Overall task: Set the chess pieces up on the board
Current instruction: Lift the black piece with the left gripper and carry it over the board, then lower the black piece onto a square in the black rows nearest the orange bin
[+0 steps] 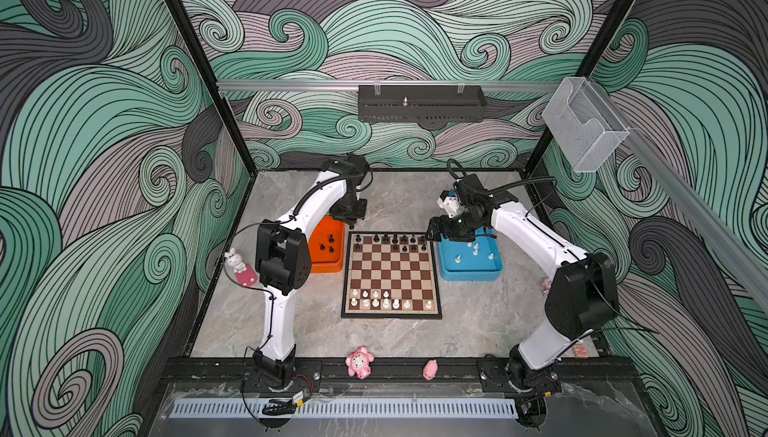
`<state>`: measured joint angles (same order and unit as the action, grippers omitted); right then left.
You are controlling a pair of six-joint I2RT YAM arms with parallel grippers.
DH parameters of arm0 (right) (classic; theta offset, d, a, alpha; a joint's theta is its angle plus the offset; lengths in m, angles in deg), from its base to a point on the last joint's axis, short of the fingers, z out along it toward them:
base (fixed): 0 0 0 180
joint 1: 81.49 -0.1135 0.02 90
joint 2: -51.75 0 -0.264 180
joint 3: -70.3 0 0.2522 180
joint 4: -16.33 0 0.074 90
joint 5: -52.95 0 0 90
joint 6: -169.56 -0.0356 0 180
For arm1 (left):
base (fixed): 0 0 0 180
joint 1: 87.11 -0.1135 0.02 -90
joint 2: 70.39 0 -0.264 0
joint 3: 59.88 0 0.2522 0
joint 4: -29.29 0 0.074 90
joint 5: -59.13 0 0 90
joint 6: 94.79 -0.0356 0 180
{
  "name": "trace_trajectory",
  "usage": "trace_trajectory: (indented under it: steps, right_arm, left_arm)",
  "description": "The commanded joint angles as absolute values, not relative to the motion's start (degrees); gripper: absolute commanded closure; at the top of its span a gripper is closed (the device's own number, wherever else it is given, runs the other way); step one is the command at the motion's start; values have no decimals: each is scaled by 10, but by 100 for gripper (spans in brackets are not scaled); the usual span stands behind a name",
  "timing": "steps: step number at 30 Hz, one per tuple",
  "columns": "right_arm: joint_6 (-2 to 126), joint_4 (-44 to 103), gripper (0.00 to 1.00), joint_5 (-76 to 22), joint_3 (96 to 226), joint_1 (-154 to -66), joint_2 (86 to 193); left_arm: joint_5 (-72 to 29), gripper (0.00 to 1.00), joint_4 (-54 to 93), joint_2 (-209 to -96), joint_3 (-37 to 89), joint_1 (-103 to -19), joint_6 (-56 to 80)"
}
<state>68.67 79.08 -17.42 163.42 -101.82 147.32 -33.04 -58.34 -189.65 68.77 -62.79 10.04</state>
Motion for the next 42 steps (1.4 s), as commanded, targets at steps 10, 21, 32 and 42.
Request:
trace_trajectory:
  steps: [10,21,32,42]
  right_arm:
    - [695,791,10,-173,1623,-1012,1448]
    - [695,792,10,-174,1620,-1009,1445]
    - [695,791,10,-172,1619,-1005,1447]
    - [696,791,10,-172,1619,-1004,1448]
  left_arm:
    - [-297,86,-594,-1965,713,-585,111]
    - [-289,86,-574,-1997,712,-585,105]
    - [-295,85,-557,-2004,691,-585,107]
    - [-301,85,-544,-2007,673,-585,108]
